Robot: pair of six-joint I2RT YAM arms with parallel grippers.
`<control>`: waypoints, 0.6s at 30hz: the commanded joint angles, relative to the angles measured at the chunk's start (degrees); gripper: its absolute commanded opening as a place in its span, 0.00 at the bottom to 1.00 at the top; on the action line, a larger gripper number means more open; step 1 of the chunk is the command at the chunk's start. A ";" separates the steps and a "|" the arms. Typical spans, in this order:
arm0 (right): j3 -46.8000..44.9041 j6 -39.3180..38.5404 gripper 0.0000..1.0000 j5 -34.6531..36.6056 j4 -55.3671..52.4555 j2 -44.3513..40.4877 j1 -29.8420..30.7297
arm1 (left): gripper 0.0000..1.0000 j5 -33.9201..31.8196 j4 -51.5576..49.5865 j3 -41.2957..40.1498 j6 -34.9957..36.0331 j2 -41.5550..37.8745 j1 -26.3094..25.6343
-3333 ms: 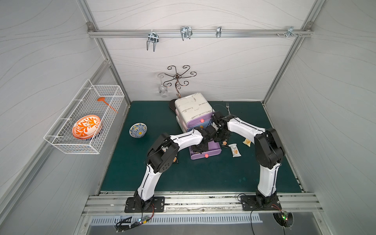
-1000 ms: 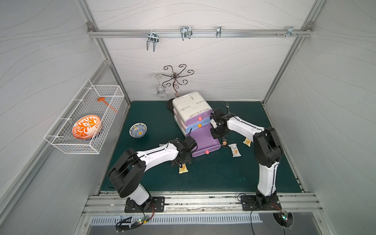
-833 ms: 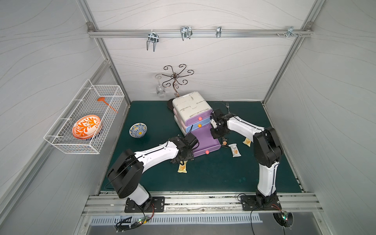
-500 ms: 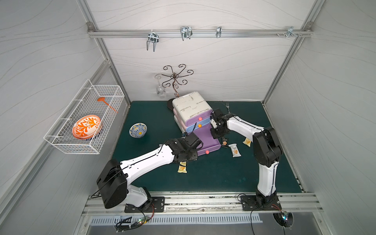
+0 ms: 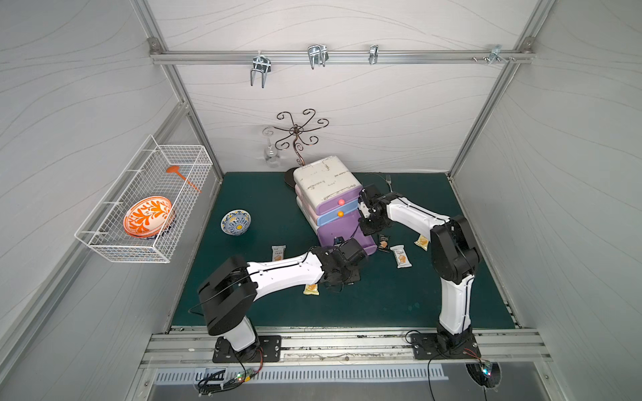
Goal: Take the cookies out of the drawer
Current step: Close the drawer in the storage box.
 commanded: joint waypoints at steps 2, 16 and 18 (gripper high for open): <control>1.23 0.36 0.05 -1.03 4.06 1.03 0.11 | 0.06 -5.17 5.86 3.90 -3.97 6.06 0.74; 1.35 0.89 0.16 -2.51 3.03 0.04 -0.24 | 0.04 -16.48 5.27 12.32 -4.55 15.79 5.61; 1.14 1.38 0.29 -3.21 2.93 -0.67 -0.48 | 0.04 -17.04 5.12 12.84 -4.40 16.24 5.95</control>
